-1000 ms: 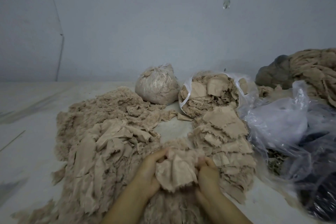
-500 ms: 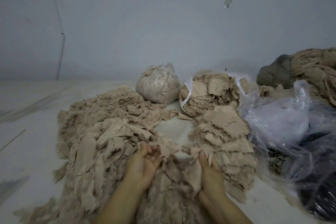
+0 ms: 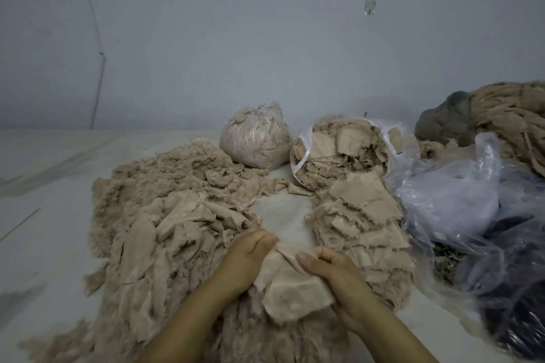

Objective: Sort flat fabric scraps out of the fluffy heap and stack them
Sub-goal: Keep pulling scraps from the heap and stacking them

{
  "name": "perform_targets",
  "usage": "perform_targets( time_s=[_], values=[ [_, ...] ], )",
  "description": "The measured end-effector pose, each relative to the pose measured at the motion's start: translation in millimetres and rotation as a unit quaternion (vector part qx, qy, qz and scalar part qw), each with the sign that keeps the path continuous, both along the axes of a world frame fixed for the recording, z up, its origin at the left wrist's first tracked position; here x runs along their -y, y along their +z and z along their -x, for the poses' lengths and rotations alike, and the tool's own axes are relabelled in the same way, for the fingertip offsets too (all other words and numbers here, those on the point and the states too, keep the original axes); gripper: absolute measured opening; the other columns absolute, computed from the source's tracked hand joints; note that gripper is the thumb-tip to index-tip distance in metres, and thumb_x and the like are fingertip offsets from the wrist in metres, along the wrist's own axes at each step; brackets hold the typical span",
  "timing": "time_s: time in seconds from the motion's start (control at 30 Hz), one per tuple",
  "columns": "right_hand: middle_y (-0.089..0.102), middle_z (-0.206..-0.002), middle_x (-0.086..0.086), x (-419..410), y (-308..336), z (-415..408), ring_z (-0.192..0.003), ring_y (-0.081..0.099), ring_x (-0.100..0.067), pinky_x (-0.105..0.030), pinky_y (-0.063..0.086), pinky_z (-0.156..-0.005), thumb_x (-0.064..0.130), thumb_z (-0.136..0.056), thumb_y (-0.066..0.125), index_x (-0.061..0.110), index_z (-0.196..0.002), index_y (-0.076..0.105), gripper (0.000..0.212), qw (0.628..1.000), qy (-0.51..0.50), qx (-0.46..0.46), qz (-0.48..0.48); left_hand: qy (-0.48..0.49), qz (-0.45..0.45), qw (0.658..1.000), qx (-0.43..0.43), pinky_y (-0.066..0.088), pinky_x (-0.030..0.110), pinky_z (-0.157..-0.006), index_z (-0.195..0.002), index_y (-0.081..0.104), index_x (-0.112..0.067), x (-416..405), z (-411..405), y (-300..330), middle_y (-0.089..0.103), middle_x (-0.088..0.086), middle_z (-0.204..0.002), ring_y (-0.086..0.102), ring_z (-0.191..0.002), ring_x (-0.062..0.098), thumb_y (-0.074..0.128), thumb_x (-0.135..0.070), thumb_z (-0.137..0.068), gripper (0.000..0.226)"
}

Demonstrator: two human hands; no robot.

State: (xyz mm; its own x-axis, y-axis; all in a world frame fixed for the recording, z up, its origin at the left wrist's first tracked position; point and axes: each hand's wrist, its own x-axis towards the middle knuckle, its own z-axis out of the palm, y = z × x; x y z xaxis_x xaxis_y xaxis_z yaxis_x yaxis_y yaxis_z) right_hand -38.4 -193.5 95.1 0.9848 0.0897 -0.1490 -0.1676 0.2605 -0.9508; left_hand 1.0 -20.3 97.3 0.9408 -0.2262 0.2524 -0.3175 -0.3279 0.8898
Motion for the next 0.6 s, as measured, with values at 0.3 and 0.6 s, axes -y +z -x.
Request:
perform_targets(
  time_s=[0.3, 0.6],
  values=[
    [0.064, -0.068, -0.013, -2.7, -11.5, -17.1, -0.062, 0.056, -0.021, -0.032, 0.047, -0.061, 0.020, -0.083, 0.071, 0.003, -0.074, 0.069, 0.019, 0.976, -0.216, 0.032, -0.024, -0.041, 0.060, 0.996, -0.060, 0.033, 0.017, -0.055, -0.063, 0.053, -0.014, -3.1, 3.0, 1.2, 0.041, -0.002, -0.062, 0.039, -0.060, 0.009, 0.057, -0.024, -0.090, 0.030],
    [0.071, -0.098, -0.018, -17.6, -21.0, -3.1, -0.079, 0.070, -0.029, -0.035, 0.054, -0.062, 0.068, -0.078, 0.052, 0.001, -0.105, 0.068, 0.074, 0.972, -0.017, -0.170, -0.160, -0.023, 0.184, 0.976, -0.111, 0.040, 0.033, -0.069, -0.090, 0.053, 0.013, -1.8, 13.8, 6.6, 0.054, 0.014, -0.082, 0.048, -0.076, 0.023, 0.054, -0.036, -0.083, 0.050]
  ],
)
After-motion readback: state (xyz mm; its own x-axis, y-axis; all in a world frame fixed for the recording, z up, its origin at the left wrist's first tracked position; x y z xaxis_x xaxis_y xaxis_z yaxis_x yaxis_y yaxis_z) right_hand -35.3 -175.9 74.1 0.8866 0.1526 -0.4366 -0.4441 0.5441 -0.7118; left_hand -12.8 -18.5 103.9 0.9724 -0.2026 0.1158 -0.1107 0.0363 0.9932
